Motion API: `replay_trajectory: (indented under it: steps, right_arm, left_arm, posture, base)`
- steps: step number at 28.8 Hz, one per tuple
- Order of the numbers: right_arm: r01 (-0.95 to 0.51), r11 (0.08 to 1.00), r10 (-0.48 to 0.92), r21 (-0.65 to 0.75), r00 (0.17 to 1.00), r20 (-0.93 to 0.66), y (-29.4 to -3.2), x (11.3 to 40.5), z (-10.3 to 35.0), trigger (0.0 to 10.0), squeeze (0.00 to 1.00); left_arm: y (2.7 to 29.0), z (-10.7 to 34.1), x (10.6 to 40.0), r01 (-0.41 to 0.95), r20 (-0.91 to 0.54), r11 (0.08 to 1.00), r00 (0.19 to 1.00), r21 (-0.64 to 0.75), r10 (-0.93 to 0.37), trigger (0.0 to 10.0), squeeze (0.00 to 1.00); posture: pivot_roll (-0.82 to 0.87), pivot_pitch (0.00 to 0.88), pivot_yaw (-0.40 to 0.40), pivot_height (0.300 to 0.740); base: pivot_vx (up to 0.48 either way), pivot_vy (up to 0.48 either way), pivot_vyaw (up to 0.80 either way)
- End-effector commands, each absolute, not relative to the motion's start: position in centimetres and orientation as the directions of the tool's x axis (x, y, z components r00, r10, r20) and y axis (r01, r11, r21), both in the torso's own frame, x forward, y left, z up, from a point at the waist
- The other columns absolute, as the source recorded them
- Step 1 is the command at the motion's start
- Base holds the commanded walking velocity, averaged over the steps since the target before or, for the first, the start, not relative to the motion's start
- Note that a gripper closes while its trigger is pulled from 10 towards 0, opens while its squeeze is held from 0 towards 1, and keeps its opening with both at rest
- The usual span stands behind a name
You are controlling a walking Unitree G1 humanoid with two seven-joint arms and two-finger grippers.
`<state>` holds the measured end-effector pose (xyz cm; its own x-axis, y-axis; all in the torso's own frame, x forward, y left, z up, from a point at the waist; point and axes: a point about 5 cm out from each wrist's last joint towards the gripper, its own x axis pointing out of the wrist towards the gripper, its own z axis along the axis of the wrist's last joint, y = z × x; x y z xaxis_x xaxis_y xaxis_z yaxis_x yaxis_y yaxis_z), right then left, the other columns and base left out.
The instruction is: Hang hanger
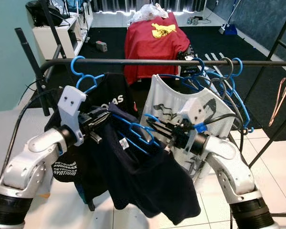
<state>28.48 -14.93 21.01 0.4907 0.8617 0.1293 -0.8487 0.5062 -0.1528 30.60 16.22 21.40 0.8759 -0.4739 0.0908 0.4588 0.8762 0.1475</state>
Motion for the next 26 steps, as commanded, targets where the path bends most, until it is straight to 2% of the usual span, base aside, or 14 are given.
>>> replay_trajectory:
  steps: [1,3,4,7,11,12,17,18,22,23,24,26]
  right_arm:
    - [-0.874,0.46,0.882,-0.16,0.427,0.2,-14.9,28.1,23.1,0.0,0.0]
    - [-0.907,0.395,0.911,-0.148,0.365,0.194,-15.3,28.0,23.9,0.0,0.0]
    - [-0.907,0.395,0.911,-0.148,0.365,0.194,-15.3,28.0,23.9,0.0,0.0]
    - [-0.936,0.322,0.94,-0.143,0.298,0.165,-15.5,27.9,24.7,0.0,0.0]
    - [-0.946,0.292,0.951,-0.143,0.271,0.146,-15.6,27.9,24.9,0.0,0.0]
    - [-0.948,0.283,0.954,-0.145,0.263,0.141,-15.6,27.9,25.0,0.0,0.0]
    - [-0.955,0.263,0.962,-0.134,0.25,0.109,-15.6,28.1,25.0,0.0,0.0]
    - [-0.958,0.257,0.964,-0.13,0.245,0.101,-15.5,28.2,25.0,0.0,0.0]
    - [-0.96,0.249,0.965,-0.125,0.235,0.116,-15.4,28.3,25.4,0.0,0.0]
    - [-0.961,0.248,0.965,-0.123,0.234,0.119,-15.4,28.3,25.5,0.0,0.0]
    - [-0.961,0.248,0.965,-0.123,0.234,0.119,-15.4,28.3,25.5,0.0,0.0]
    - [-0.961,0.251,0.964,-0.119,0.236,0.123,-15.5,28.4,25.6,0.0,0.0]
  left_arm:
    - [17.2,22.7,30.5,0.415,0.143,0.9,0.891,0.134,-0.432,10.0,0.0]
    - [17.4,22.9,29.4,0.488,0.137,0.866,0.855,0.114,-0.5,10.0,0.0]
    - [17.4,22.9,29.4,0.488,0.137,0.866,0.855,0.114,-0.5,10.0,0.0]
    - [16.1,22.4,27.5,0.615,0.073,0.776,0.775,0.143,-0.628,10.0,0.0]
    - [15.5,21.9,26.8,0.636,0.029,0.752,0.76,0.17,-0.649,10.0,0.0]
    - [15.5,21.7,26.8,0.624,0.021,0.762,0.771,0.173,-0.636,10.0,1.0]
    - [15.2,21.3,26.3,0.654,-0.038,0.736,0.751,0.175,-0.659,10.0,1.0]
    - [15.4,21.1,26.2,0.665,-0.072,0.732,0.745,0.148,-0.663,10.0,0.0]
    - [16.1,21.2,26.5,0.631,-0.116,0.745,0.774,0.218,-0.622,10.0,0.0]
    - [16.3,21.1,26.7,0.611,-0.137,0.747,0.79,0.262,-0.598,10.0,1.0]
    - [16.3,21.1,26.7,0.611,-0.137,0.747,0.79,0.262,-0.598,10.0,1.0]
    - [16.3,20.5,26.8,0.549,-0.189,0.77,0.835,0.325,-0.516,10.0,1.0]
  posture:
    - [-0.04,0.07,-0.01,0.74]
    - [-0.04,0.073,-0.009,0.74]
    - [-0.04,0.073,-0.009,0.74]
    - [-0.04,0.075,-0.012,0.74]
    - [-0.04,0.077,-0.018,0.74]
    - [-0.04,0.077,-0.024,0.74]
    - [-0.04,0.077,-0.033,0.74]
    - [-0.04,0.075,-0.031,0.74]
    - [-0.04,0.076,-0.025,0.74]
    - [-0.04,0.077,-0.024,0.74]
    - [-0.04,0.077,-0.024,0.74]
    - [-0.04,0.075,-0.024,0.74]
  base:
    - [0.0,0.0,0.0]
    - [0.0,0.0,0.0]
    - [0.0,0.0,0.0]
    - [0.0,0.0,0.0]
    - [0.0,0.0,0.0]
    - [0.0,0.0,0.0]
    - [0.0,0.0,0.0]
    - [0.0,0.0,0.0]
    - [0.0,0.0,0.0]
    - [0.0,0.0,0.0]
    - [0.0,0.0,0.0]
    - [0.0,0.0,0.0]
